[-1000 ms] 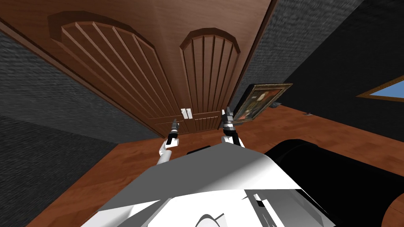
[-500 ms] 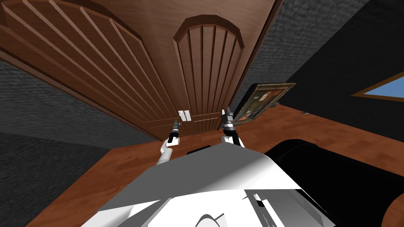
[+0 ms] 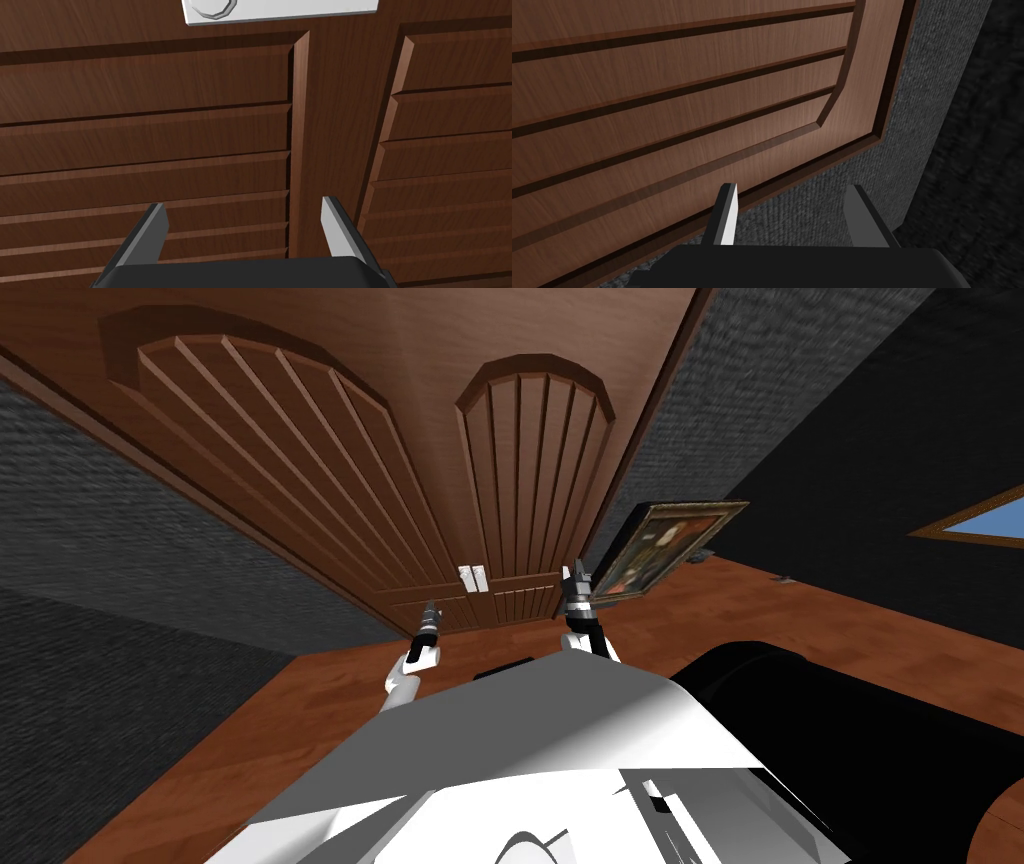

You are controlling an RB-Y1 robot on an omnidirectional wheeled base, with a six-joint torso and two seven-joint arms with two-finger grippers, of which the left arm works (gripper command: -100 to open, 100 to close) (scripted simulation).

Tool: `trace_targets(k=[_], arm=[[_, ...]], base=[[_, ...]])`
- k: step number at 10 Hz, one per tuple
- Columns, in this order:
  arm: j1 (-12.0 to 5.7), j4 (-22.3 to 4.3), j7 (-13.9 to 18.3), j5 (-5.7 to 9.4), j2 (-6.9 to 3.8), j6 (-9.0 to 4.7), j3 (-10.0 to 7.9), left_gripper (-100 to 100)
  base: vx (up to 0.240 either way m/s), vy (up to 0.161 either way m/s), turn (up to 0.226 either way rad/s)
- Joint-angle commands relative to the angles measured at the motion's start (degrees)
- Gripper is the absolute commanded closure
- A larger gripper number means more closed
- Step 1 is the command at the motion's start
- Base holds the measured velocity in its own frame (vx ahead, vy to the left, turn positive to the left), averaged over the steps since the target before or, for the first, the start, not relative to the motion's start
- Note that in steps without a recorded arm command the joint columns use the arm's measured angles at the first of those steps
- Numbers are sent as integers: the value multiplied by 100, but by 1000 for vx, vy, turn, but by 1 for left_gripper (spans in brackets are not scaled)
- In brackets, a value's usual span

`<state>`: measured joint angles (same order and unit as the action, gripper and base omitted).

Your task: Pull the door open

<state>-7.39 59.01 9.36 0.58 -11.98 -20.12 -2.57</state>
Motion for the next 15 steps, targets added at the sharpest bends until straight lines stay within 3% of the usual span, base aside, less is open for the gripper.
trace_targets(k=[1,4,6,7,10,13,14,15], arm=[[86,45,57,56,-185,87,-136,-100],[172,-107,185,157,-513,42,-341,-100],[180,-190,280,219,-689,-1,-425,-100],[161,-209,316,237,-728,-21,-428,-100],[35,-205,392,255,-707,-81,-330,-100],[-138,-136,422,232,-544,-127,-134,-100],[-156,-224,437,245,-622,-128,-173,-100],[-156,-224,437,245,-622,-128,-173,100]], base=[[-23,-13,6],[26,-27,-24],[94,-34,-85],[181,-48,-119],[206,-41,-179],[202,-61,-193],[85,-50,-34],[-10,8,35]])
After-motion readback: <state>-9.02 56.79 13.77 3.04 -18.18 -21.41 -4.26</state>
